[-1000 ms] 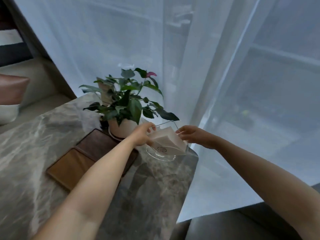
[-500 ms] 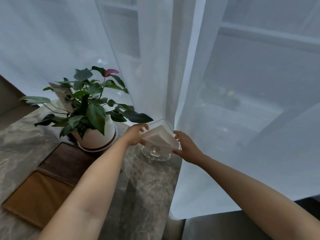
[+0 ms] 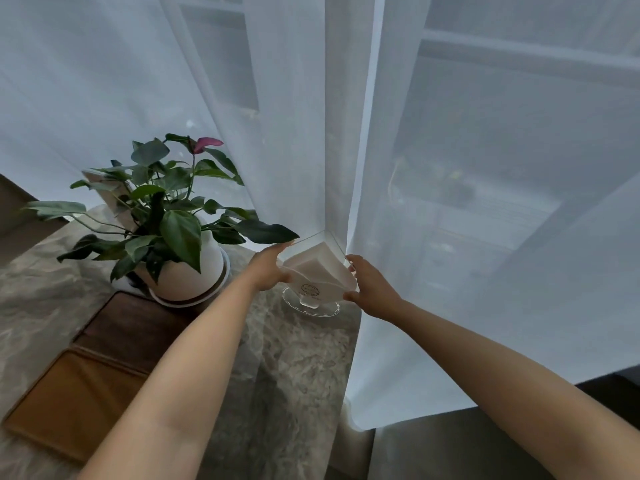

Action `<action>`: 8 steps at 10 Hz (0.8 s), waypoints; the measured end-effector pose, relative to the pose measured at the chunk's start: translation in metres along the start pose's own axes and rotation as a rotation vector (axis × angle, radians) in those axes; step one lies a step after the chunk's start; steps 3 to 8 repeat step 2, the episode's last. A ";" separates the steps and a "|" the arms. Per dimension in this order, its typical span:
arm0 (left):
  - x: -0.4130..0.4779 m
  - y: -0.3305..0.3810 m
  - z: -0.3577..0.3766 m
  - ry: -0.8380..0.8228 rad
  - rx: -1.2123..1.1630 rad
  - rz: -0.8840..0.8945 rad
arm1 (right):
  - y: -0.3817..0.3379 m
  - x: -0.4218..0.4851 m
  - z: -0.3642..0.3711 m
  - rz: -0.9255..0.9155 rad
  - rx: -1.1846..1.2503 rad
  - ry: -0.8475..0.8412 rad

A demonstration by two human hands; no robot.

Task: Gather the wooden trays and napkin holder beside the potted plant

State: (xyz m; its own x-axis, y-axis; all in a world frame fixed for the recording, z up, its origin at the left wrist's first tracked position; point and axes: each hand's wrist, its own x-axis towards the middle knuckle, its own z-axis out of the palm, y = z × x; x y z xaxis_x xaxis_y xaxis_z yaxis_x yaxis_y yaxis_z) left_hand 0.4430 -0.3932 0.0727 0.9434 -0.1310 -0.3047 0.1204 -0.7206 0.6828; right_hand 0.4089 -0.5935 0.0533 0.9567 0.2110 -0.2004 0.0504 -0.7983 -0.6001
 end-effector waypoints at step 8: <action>-0.028 -0.007 -0.010 0.156 0.132 0.013 | -0.016 -0.016 0.003 -0.039 -0.051 0.067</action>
